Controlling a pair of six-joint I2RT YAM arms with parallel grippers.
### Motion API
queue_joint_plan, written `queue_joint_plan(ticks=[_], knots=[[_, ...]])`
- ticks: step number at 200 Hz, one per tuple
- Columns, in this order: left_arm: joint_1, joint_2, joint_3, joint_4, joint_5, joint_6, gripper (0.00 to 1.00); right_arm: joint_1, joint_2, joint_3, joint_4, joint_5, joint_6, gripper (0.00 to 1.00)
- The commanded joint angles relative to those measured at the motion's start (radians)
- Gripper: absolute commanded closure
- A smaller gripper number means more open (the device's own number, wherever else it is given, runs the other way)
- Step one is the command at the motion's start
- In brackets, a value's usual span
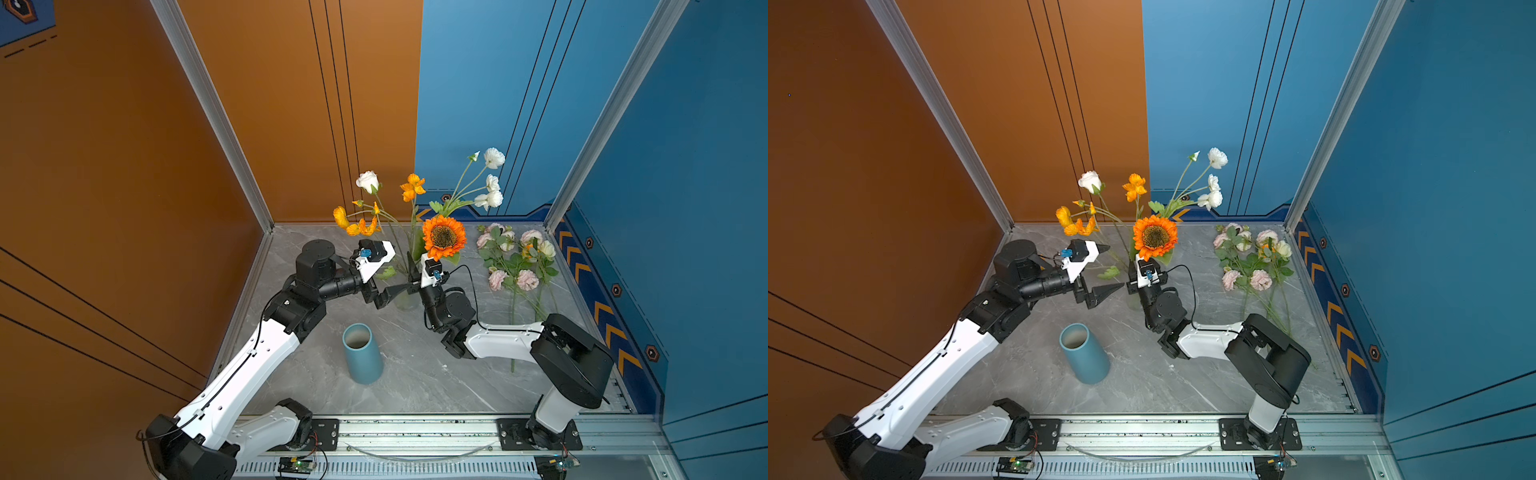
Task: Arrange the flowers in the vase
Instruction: 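Lower the gerbera stem into the vase and open the right gripper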
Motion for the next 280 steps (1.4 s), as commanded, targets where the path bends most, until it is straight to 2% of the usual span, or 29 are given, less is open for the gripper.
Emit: queue_joint_plan(ticks=[1,51,111,148,173,234,254,280], knots=[[0.013,-0.018,-0.006,0.023,0.028,-0.018,0.02,0.017,-0.035,-0.022,-0.025,0.038,-0.02,0.42],[0.02,-0.021,-0.006,0.024,0.031,-0.019,0.02,0.038,-0.123,-0.055,-0.172,0.064,0.015,0.16],[0.026,-0.021,-0.008,0.029,0.03,-0.019,0.02,0.037,-0.27,-0.084,-0.441,0.013,0.123,0.0],[0.026,-0.024,-0.009,0.03,0.033,-0.02,0.02,0.033,-0.367,-0.062,-0.684,-0.069,0.196,0.0],[0.026,-0.025,-0.01,0.033,0.036,-0.023,0.02,0.033,-0.423,-0.093,-0.78,-0.118,0.236,0.0],[0.026,-0.03,-0.014,0.043,0.037,-0.027,0.02,0.037,-0.494,-0.241,-0.791,-0.119,0.321,0.0],[0.027,-0.029,-0.015,0.043,0.031,-0.024,0.02,0.034,-0.46,-0.251,-0.787,-0.12,0.326,0.0],[0.026,-0.027,-0.019,0.043,0.024,-0.021,0.02,0.023,-0.363,-0.247,-0.676,-0.127,0.31,0.0]])
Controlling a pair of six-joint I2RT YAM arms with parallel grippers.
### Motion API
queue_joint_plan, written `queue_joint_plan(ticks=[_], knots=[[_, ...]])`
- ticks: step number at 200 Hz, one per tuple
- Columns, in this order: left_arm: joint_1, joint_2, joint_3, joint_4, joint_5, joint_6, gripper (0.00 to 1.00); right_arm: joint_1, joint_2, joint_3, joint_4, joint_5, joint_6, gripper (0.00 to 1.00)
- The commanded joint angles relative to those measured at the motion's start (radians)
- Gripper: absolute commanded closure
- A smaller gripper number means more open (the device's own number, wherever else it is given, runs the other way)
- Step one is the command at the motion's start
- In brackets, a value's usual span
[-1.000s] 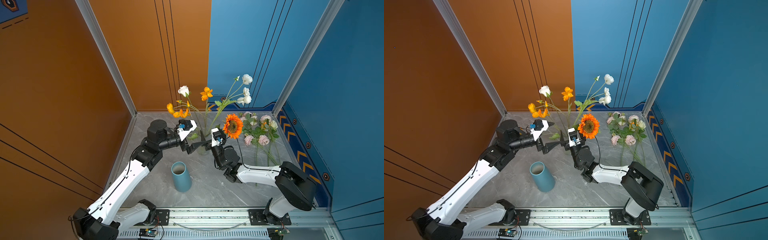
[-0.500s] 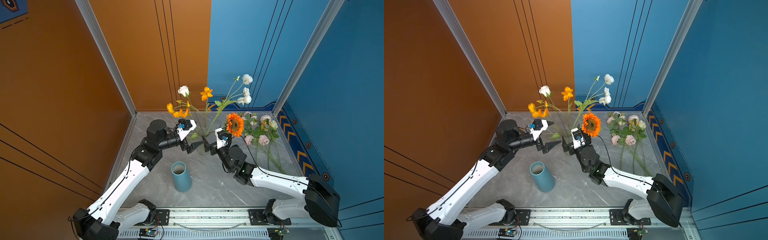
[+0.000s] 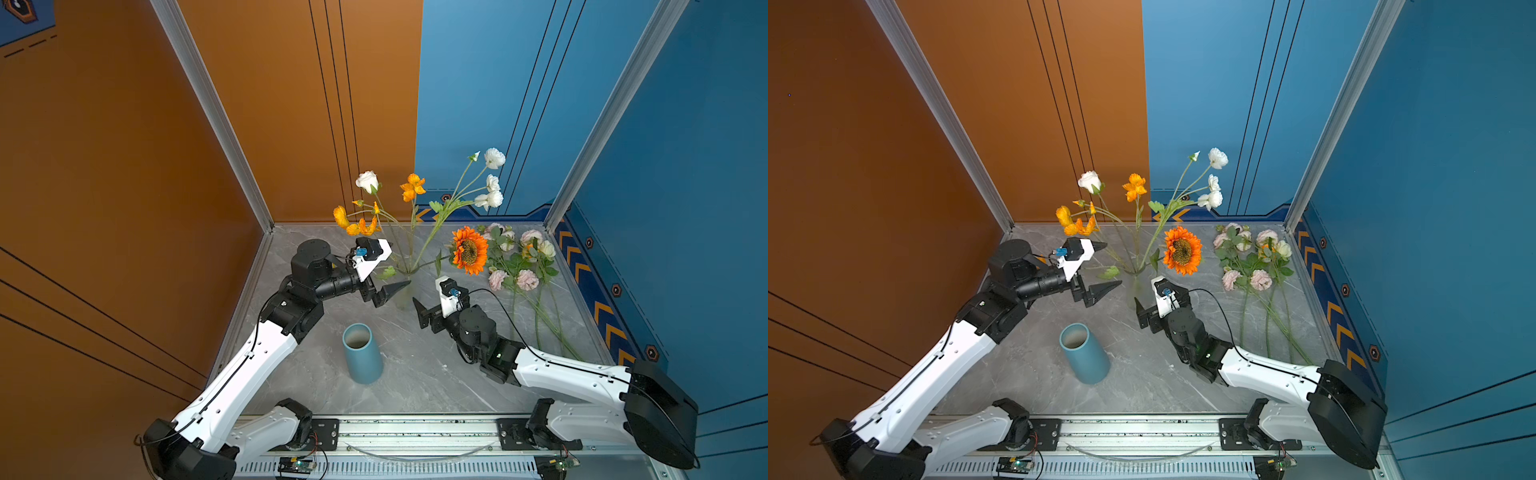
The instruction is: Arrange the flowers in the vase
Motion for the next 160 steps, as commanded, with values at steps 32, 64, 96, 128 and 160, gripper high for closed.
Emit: queue_joint_plan(ticks=[32,64,96,128,160], knots=[[0.012,-0.016,-0.016,0.017,0.012,-0.004,0.02,-0.013,0.168,0.016,0.181,-0.022,-0.006,0.0],[-0.063,-0.02,-0.003,-0.059,-0.12,0.045,0.02,-0.013,0.163,0.0,0.159,-0.021,0.017,0.0],[-0.197,-0.08,0.005,-0.234,-0.321,0.132,0.02,-0.042,0.13,-0.01,0.093,0.009,0.039,0.0],[-0.172,-0.128,-0.035,-0.196,-0.253,0.137,0.02,-0.121,0.228,0.004,0.248,-0.117,0.024,0.0],[-0.12,-0.125,-0.054,-0.162,-0.161,0.126,0.02,-0.166,0.357,0.088,0.363,-0.194,-0.002,0.0]])
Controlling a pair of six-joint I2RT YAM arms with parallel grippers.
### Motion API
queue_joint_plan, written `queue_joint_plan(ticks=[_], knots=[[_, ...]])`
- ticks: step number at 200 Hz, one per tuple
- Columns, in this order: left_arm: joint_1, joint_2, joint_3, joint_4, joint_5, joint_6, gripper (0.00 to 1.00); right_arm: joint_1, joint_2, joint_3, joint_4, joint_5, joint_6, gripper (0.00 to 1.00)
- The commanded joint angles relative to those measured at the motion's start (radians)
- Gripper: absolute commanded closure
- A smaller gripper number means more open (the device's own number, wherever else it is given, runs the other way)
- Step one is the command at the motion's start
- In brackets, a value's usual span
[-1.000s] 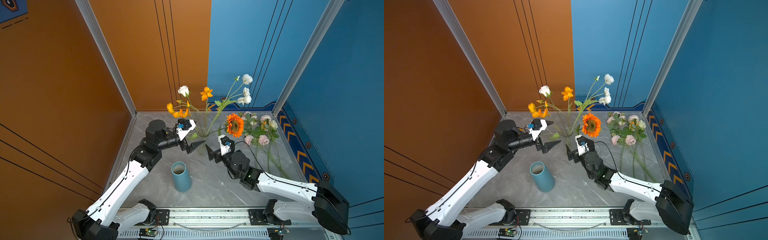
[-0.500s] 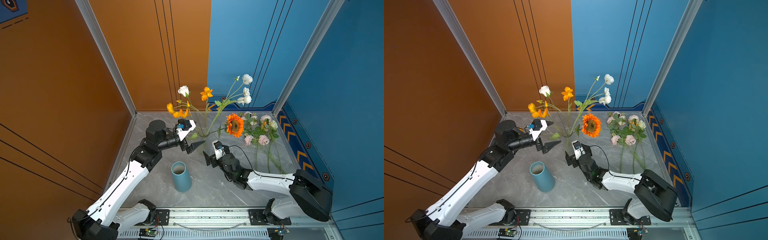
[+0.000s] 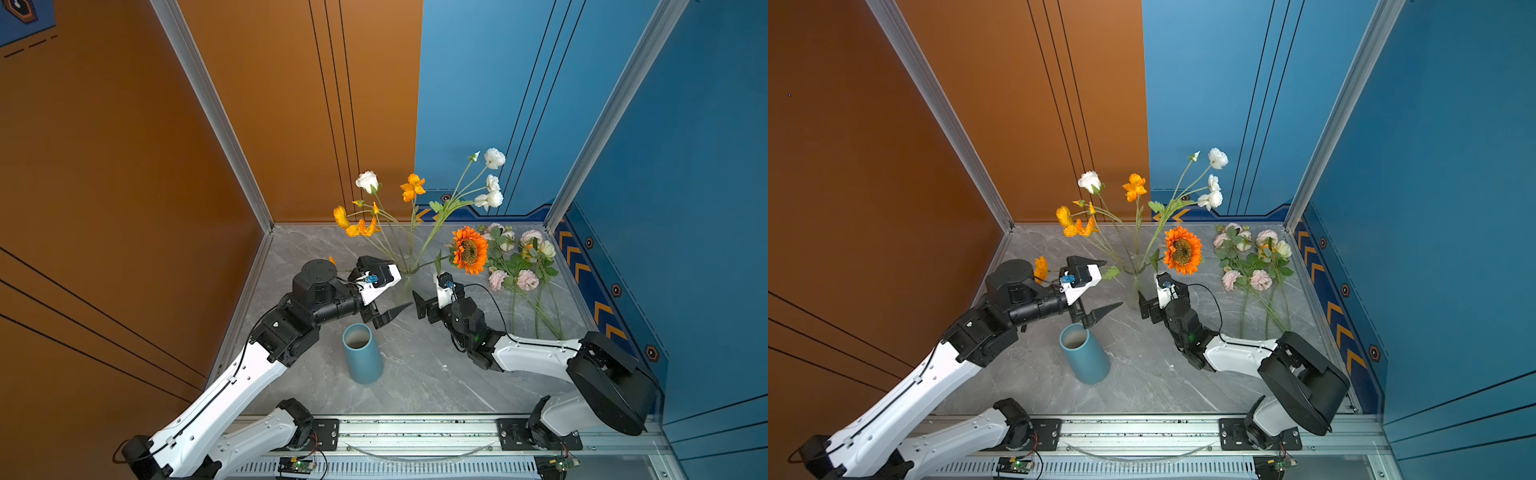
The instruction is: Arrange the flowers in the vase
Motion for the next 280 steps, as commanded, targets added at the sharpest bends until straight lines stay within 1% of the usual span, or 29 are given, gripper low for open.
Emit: queue_joint_plan(ticks=[1,25,39,71,101,115,124,132,142,145,150,182,196,220,221,227,245,268,280], knots=[[0.041,0.003,-0.03,0.019,0.068,0.006,0.02,-0.024,0.079,0.069,0.124,-0.092,-0.02,0.0],[0.094,0.008,-0.068,0.082,0.136,-0.038,0.02,-0.047,0.156,0.142,0.165,-0.168,-0.01,0.0],[0.103,0.005,-0.068,0.08,0.138,-0.039,0.02,-0.05,0.198,0.178,0.181,-0.179,-0.01,0.0],[0.113,-0.005,-0.08,0.082,0.138,-0.042,0.02,-0.054,0.287,0.255,0.205,-0.157,-0.011,0.0],[0.12,-0.009,-0.083,0.082,0.146,-0.05,0.02,-0.063,0.343,0.286,0.252,-0.147,-0.03,0.0],[0.12,-0.01,-0.085,0.082,0.148,-0.051,0.02,-0.07,0.356,0.293,0.269,-0.168,-0.041,0.06],[0.122,-0.009,-0.085,0.082,0.149,-0.052,0.02,-0.072,0.356,0.296,0.278,-0.178,-0.045,0.12],[0.124,-0.009,-0.086,0.082,0.149,-0.053,0.02,-0.072,0.355,0.295,0.288,-0.186,-0.051,0.22],[0.125,-0.009,-0.086,0.082,0.15,-0.054,0.02,-0.072,0.353,0.294,0.302,-0.189,-0.058,0.41],[0.126,-0.008,-0.085,0.083,0.15,-0.054,0.02,-0.072,0.352,0.293,0.308,-0.188,-0.059,0.44],[0.126,-0.009,-0.085,0.084,0.15,-0.055,0.02,-0.071,0.35,0.29,0.317,-0.184,-0.063,0.47],[0.13,-0.003,-0.086,0.083,0.158,-0.058,0.02,-0.07,0.362,0.294,0.401,-0.162,-0.108,0.51],[0.13,-0.001,-0.087,0.083,0.16,-0.059,0.02,-0.076,0.374,0.334,0.386,-0.173,-0.13,0.53],[0.137,0.002,-0.086,0.083,0.157,-0.059,0.02,-0.078,0.399,0.444,0.32,-0.218,-0.167,0.62],[0.138,0.002,-0.086,0.082,0.157,-0.06,0.02,-0.101,0.4,0.444,0.318,-0.219,-0.169,0.62],[0.138,0.0,-0.088,0.082,0.155,-0.058,0.02,-0.115,0.412,0.474,0.313,-0.22,-0.18,0.64],[0.144,-0.002,-0.091,0.083,0.154,-0.059,0.02,-0.146,0.46,0.574,0.308,-0.226,-0.182,0.64],[0.157,0.002,-0.093,0.082,0.159,-0.058,0.02,-0.209,0.529,0.738,0.273,-0.272,-0.126,0.65],[0.166,0.003,-0.095,0.081,0.163,-0.06,0.02,-0.236,0.605,0.833,0.251,-0.287,-0.12,0.65]])
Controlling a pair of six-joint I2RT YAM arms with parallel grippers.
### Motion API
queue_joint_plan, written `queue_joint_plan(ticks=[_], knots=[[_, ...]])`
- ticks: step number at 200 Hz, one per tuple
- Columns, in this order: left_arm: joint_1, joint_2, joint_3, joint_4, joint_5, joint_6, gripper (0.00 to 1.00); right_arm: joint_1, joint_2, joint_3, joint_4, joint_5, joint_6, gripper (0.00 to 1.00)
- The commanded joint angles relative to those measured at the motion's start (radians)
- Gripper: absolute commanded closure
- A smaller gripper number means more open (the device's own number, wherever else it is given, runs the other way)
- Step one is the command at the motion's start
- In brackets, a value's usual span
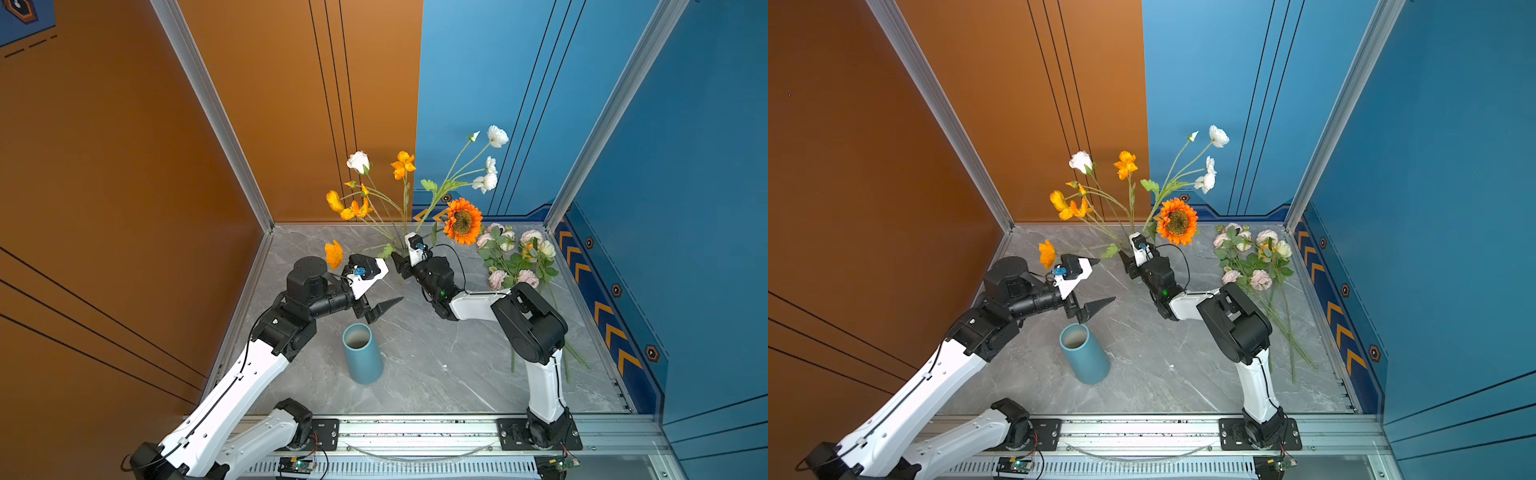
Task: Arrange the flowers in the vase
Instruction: 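Push the glass vase farther from the robot with the right gripper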
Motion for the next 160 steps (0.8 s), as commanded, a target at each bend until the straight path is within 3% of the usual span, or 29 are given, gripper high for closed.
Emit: queue_joint_plan(ticks=[1,47,78,160], knots=[[0.02,-0.002,-0.018,0.012,0.028,-0.013,0.02,-0.066,0.057,0.197,0.063,-0.046,0.024,0.65],[0.057,0.0,-0.016,0.032,0.048,-0.047,0.02,-0.141,0.256,0.585,-0.114,-0.106,0.057,0.65],[0.074,0.004,-0.018,0.043,0.059,-0.058,0.02,-0.159,0.349,0.747,-0.21,-0.129,0.055,0.64],[0.088,0.015,-0.022,0.03,0.048,-0.045,0.02,-0.154,0.437,0.842,-0.27,-0.124,0.028,0.65]])
